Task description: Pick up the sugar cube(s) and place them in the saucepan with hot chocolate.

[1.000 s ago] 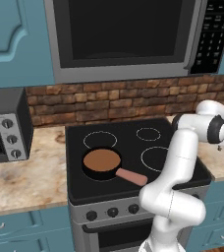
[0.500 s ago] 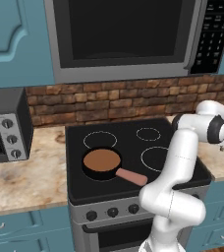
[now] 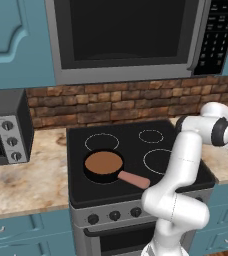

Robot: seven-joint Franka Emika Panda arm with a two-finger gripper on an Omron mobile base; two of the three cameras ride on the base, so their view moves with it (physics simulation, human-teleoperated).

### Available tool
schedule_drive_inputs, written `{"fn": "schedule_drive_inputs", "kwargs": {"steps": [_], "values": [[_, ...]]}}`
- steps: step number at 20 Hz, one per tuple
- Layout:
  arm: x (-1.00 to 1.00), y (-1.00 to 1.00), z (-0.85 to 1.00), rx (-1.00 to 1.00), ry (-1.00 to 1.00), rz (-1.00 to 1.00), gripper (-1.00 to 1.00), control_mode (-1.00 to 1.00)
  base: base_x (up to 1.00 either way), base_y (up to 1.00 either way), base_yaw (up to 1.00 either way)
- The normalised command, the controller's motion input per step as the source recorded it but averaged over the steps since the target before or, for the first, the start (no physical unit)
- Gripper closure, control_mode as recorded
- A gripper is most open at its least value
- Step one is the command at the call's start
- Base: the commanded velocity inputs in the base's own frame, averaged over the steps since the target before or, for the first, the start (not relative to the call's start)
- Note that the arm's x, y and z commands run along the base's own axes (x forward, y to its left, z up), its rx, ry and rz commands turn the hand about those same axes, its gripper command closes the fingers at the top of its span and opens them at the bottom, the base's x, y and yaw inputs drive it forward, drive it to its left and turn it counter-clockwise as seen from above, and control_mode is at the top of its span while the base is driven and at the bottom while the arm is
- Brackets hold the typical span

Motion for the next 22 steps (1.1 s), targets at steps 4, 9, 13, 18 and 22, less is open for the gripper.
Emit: {"fn": "schedule_drive_inputs", "kwargs": {"steps": [4,9,13,18,22], "values": [[-0.07,0.00,0.04,0.00,-0.01,0.00,1.00,-1.00,0.00,0.00,0.00],[-0.60,0.57,0.37,-0.06,-0.17,0.01,1.00,-1.00,0.00,0.00,0.00],[-0.91,0.96,0.64,-0.07,-0.14,0.03,1.00,-1.00,0.00,0.00,0.00],[-0.83,0.99,0.72,-0.09,-0.22,0.04,1.00,-1.00,0.00,0.00,0.00],[-0.88,1.00,0.69,-0.14,-0.25,0.02,1.00,-1.00,0.00,0.00,0.00]]}}
